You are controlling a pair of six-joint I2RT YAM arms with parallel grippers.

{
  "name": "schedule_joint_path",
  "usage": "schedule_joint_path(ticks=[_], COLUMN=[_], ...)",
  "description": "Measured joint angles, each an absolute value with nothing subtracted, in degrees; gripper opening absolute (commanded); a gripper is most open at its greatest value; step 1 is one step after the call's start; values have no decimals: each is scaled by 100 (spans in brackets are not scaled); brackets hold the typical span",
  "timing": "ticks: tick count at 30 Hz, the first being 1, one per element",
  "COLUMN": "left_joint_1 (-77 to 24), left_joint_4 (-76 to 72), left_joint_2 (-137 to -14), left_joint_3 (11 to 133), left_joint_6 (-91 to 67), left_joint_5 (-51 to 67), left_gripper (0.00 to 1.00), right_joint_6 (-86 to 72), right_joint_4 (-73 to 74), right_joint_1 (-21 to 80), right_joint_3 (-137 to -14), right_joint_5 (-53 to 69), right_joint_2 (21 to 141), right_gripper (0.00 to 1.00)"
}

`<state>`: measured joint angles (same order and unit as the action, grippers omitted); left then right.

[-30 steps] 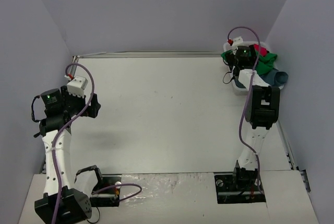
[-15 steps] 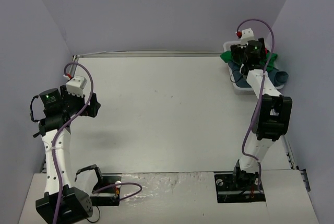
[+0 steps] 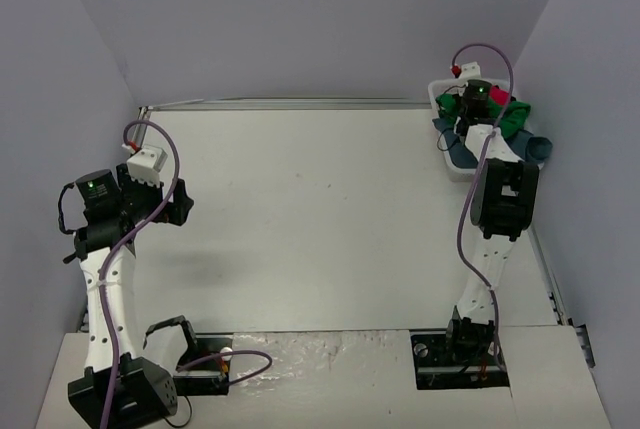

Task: Fold and stack the t-shirts
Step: Grab crumpled tshirt from bin with the right arm, then move the tshirt to the center of the board

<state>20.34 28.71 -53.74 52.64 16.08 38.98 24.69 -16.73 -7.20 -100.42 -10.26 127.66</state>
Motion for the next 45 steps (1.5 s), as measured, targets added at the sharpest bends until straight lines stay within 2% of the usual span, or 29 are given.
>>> schedule_joint_path(ticks=[8, 13, 21, 28, 33, 38, 45], left_joint_1=[2067, 2075, 2075, 2075, 2075, 2075, 2104], left_joint_4=[2869, 2869, 2873, 2867, 2853, 2849, 2799], left_joint_2=[-5374, -5301, -5052, -4899, -4831, -4823, -4716], left_joint_3=[5264, 5242, 5186, 5181, 5172, 5172, 5170], left_joint_6=[1608, 1605, 1590, 1555, 1446, 1328, 1275], left_joint_5=[3909, 3964, 4156, 4215, 4198, 4171, 4139], left_gripper=[94, 94, 94, 94, 94, 94, 94], right_joint_6=[2290, 2099, 1927, 1778, 1796, 1846, 2023], right_joint_4=[-1645, -1361, -438, 478, 1081, 1671, 2600], right_joint_1=[-720, -652, -287, 213, 1205, 2003, 2390], right_joint_3=[-9588, -8825, -8678, -9225, -9605, -10007, -10569], right_joint_5=[-825, -576, -242, 604, 974, 1531, 2733], right_joint_2=[12287, 11262, 9612, 8831, 8525, 8460, 8460], right_gripper=[0, 0, 0, 0, 0, 0, 0])
